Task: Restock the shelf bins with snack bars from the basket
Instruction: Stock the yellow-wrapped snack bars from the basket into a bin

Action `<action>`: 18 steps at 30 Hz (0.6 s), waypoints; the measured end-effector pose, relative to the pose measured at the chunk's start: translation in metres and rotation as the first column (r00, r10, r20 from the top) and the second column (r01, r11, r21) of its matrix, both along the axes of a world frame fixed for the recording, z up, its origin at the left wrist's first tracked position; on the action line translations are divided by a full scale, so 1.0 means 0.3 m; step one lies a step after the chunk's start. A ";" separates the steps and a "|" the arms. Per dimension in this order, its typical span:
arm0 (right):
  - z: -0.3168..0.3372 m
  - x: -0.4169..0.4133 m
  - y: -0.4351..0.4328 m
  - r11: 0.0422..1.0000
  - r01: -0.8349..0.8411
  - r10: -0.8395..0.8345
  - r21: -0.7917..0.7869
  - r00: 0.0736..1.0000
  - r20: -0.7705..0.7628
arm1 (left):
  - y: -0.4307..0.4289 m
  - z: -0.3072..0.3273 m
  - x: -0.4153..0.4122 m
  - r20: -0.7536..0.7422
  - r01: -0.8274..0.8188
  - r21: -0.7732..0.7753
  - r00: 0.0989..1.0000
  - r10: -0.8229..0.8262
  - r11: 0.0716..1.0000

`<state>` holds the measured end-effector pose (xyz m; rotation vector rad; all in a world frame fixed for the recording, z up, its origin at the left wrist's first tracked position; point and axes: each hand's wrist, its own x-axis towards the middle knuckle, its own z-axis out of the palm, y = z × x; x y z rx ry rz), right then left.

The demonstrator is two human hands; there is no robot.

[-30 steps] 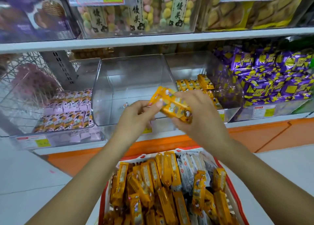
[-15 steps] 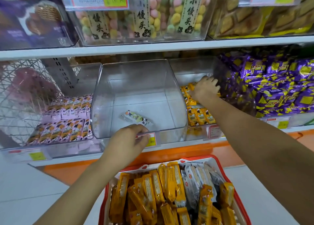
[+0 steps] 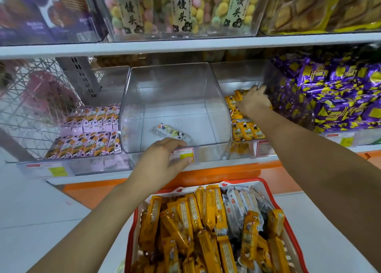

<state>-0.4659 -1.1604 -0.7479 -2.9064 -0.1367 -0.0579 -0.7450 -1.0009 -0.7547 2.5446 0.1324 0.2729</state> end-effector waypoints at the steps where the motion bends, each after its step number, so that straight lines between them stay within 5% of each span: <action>1: 0.016 -0.024 -0.006 1.000 -0.015 0.015 0.008 1.000 0.009 | -0.004 0.002 -0.010 0.045 0.009 -0.024 0.999 -0.007 1.000; 5: 0.095 -0.216 -0.066 0.984 -0.160 0.145 0.074 0.974 0.173 | -0.037 0.015 -0.056 0.280 0.028 -0.014 0.960 -0.023 0.999; 7: 0.100 -0.358 -0.115 0.958 -0.256 0.218 0.129 0.943 0.252 | -0.056 0.012 -0.076 0.242 0.074 0.031 0.967 -0.080 0.997; 11: 0.007 -0.673 -0.172 0.878 -0.405 0.374 0.255 0.913 0.164 | -0.091 -0.058 -0.133 -0.291 0.231 0.269 0.945 -0.150 0.935; 18: -0.335 -1.034 -0.202 0.869 -0.459 0.494 0.187 0.778 -0.388 | -0.050 -0.202 -0.277 -0.828 0.378 0.177 0.556 -0.070 0.909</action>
